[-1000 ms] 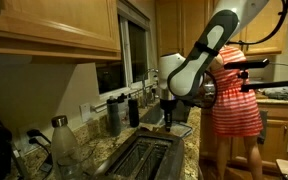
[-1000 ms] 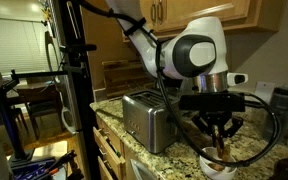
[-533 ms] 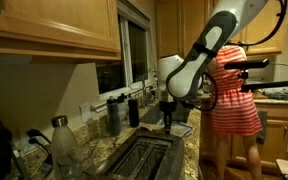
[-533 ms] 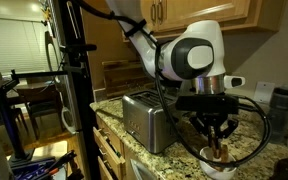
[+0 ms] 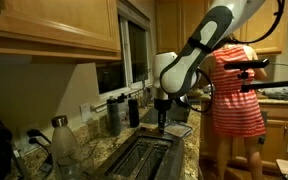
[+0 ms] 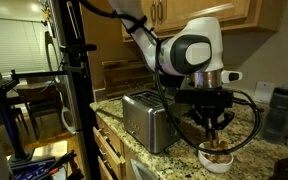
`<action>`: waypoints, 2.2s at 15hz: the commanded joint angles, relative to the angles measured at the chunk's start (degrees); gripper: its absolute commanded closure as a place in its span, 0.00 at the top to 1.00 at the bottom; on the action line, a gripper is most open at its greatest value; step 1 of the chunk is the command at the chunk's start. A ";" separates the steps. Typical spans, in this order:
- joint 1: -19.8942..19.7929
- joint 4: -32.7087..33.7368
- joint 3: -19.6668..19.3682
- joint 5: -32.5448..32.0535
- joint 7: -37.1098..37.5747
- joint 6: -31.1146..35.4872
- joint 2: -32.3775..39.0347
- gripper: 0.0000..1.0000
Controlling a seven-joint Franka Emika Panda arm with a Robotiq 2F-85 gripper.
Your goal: Take the slice of the bread at the left and place it in the top compartment of the toaster then take the remaining slice of bread and put it in the bottom compartment of the toaster
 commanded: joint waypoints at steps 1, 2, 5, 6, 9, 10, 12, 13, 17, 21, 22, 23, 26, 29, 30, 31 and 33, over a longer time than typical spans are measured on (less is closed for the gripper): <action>-0.15 0.86 0.21 1.00 0.84 -2.52 -1.45 0.10; -0.08 1.17 0.13 0.91 1.08 -2.79 -1.47 0.10; 0.12 2.13 -0.03 0.79 1.77 -4.66 -2.07 0.10; 0.15 2.42 -0.01 0.80 1.93 -5.16 -2.38 0.10; 0.48 3.27 -0.20 0.15 2.72 -7.51 -3.81 0.10; 0.54 3.43 -0.17 0.15 2.77 -7.87 -4.32 0.10; 0.77 3.73 -0.18 0.13 3.19 -9.19 -5.81 0.10; 0.82 3.94 -0.03 0.50 2.96 -10.17 -6.67 0.10; 1.29 3.92 0.17 1.04 2.21 -13.01 -10.36 0.10; 1.64 3.91 0.36 1.27 1.15 -15.11 -13.32 0.10; 1.76 3.97 0.36 1.34 0.95 -15.66 -13.85 0.10; 1.94 3.80 0.34 1.21 0.95 -16.00 -14.53 0.10; 2.52 3.51 0.37 1.25 0.52 -16.53 -15.98 0.10; 3.26 3.54 0.54 1.92 -1.02 -17.88 -17.26 0.10; 3.55 3.49 0.66 1.97 -1.59 -18.15 -17.63 0.10; 3.94 3.43 0.81 1.95 -2.09 -18.51 -18.13 0.10; 4.68 3.50 1.13 2.05 -3.11 -19.48 -18.84 0.10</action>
